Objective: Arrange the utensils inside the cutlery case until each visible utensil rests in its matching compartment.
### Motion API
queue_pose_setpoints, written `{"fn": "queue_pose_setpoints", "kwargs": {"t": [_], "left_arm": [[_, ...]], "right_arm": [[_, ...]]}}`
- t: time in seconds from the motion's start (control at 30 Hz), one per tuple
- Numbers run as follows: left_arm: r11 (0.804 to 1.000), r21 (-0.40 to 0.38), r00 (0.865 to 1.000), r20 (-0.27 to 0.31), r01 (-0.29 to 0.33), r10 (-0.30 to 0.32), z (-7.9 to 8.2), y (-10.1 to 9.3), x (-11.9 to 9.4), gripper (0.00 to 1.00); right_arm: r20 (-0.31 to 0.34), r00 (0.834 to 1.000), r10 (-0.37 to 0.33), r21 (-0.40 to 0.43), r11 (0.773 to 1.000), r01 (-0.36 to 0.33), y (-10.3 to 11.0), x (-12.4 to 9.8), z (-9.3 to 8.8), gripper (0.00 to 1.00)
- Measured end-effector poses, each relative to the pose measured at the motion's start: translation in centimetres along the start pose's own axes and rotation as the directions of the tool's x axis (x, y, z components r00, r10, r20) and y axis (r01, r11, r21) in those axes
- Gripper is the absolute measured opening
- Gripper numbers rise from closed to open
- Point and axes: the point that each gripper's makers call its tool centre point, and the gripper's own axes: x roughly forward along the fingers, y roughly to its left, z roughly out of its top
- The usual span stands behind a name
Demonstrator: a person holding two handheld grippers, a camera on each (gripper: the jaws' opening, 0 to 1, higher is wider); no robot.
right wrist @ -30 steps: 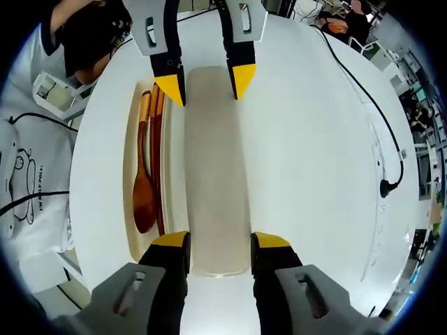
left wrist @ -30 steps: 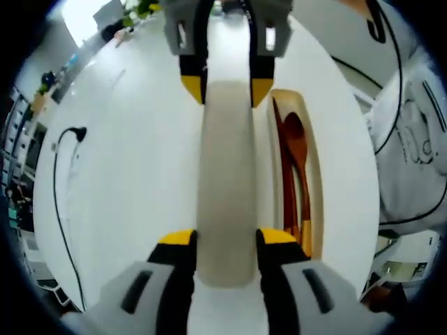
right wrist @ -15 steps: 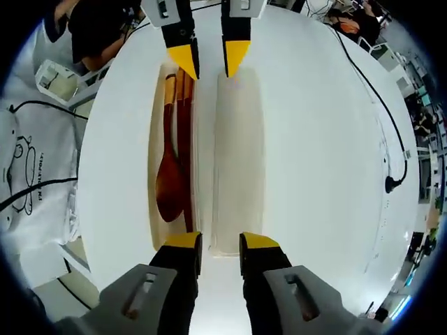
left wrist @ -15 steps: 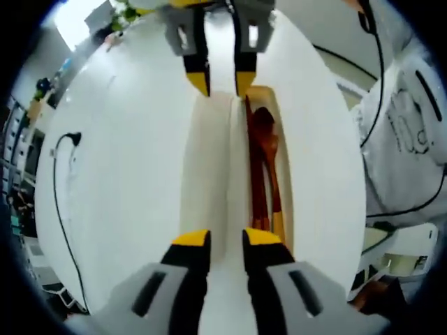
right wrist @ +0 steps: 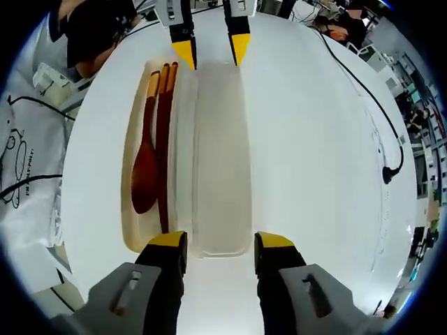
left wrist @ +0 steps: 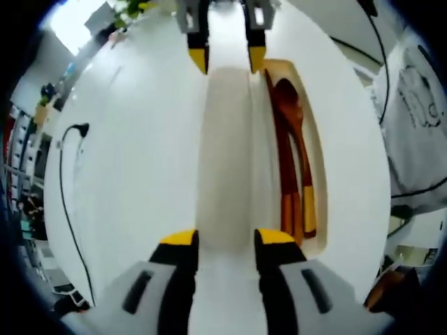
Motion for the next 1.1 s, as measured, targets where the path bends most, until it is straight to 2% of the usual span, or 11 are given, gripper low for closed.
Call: {"fn": "queue_pose_setpoints", "kwargs": {"t": [0.13,0.3,0.63,0.73,0.87,0.93,1.0,1.07,1.1], "left_arm": [[1.0,0.018,1.0,0.003,-0.002,0.002,0.2,0.4,0.8,0.38],[1.0,0.027,1.0,0.026,0.015,-0.016,0.6,0.5,1.4,0.4],[0.998,-0.001,0.997,0.041,0.06,-0.06,0.5,0.5,1.6,0.43],[0.997,-0.014,0.997,0.034,0.07,-0.069,0.0,0.5,1.5,0.45],[0.996,-0.032,0.996,0.047,0.082,-0.08,0.1,0.5,1.7,0.47],[0.997,-0.01,0.995,0.049,0.082,-0.082,0.2,0.2,1.7,0.45],[0.995,0.006,0.994,0.039,0.098,-0.098,0.3,-0.1,1.7,0.42],[0.995,0.005,0.994,0.028,0.104,-0.104,0.3,0.0,1.8,0.43],[0.994,0.005,0.993,0.022,0.112,-0.112,0.2,0.0,1.9,0.43]], "right_arm": [[0.006,1.0,-0.004,-0.008,1.0,0.004,-0.4,0.8,-1.0,0.45],[0.04,0.999,0.011,-0.008,1.0,-0.011,-0.2,0.6,-0.8,0.45],[0.047,0.997,0.06,-0.057,0.997,-0.057,0.0,0.8,-0.6,0.48],[0.059,0.996,0.07,-0.111,0.992,-0.063,0.3,0.8,-0.9,0.48],[0.063,0.995,0.072,-0.117,0.991,-0.065,0.3,0.8,-0.8,0.49],[0.092,0.992,0.089,-0.171,0.983,-0.072,0.4,0.8,-0.7,0.48],[0.086,0.992,0.093,-0.172,0.982,-0.077,0.3,0.9,-0.8,0.48],[0.071,0.992,0.104,-0.208,0.974,-0.087,0.2,0.8,-0.9,0.47],[0.059,0.992,0.114,-0.256,0.962,-0.095,0.0,0.8,-0.9,0.46]]}}
